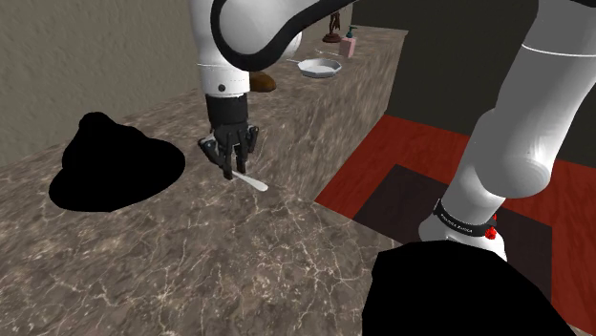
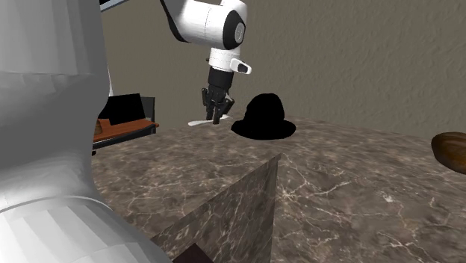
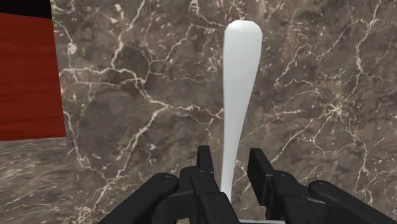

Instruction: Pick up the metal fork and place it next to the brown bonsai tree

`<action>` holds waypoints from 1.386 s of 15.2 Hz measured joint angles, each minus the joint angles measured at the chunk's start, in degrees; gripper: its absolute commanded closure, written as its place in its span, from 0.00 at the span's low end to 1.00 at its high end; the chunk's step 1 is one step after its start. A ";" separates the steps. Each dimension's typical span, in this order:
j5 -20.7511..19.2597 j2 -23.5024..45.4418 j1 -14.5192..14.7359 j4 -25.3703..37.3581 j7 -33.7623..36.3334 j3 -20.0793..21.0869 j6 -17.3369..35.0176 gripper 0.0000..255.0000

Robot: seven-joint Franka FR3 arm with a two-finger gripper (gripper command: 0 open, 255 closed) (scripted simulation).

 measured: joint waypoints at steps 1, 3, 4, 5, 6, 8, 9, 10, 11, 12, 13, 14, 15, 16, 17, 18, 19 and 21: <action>0.07 -0.35 -0.03 0.49 0.11 -0.02 -0.82 1.00; 0.10 -0.78 -0.05 1.54 0.40 -0.01 -2.24 1.00; 0.10 -0.92 -0.10 2.06 0.43 -0.06 -2.89 1.00; 0.10 -1.07 -0.14 2.70 0.55 -0.08 -3.67 1.00; 0.13 -1.31 -0.16 3.19 0.64 -0.10 -4.38 1.00; 0.10 -1.52 -0.24 4.44 0.83 -0.16 -5.83 1.00; 0.16 -1.80 -0.25 4.89 0.96 -0.17 -6.52 1.00; 0.10 -1.86 -0.30 5.70 1.07 -0.21 -7.39 1.00; 0.13 -2.03 -0.33 6.21 1.15 -0.24 -8.05 1.00; 0.11 -2.12 -0.31 6.85 1.35 -0.22 -8.75 1.00; 0.10 -2.23 -0.36 7.65 1.45 -0.27 -9.64 1.00; 0.07 -2.29 -0.41 8.32 1.54 -0.31 -10.36 1.00; -0.01 -2.25 -0.38 9.15 1.78 -0.29 -11.12 1.00; 0.00 -2.37 -0.35 9.73 1.98 -0.26 -11.78 1.00; -0.09 -2.27 -0.40 10.67 2.10 -0.30 -12.63 1.00; -0.10 -2.37 -0.42 11.42 2.26 -0.32 -13.46 1.00; -0.14 -2.38 -0.41 12.04 2.43 -0.31 -14.07 1.00; -0.23 -2.32 -0.41 13.61 2.77 -0.32 -15.56 1.00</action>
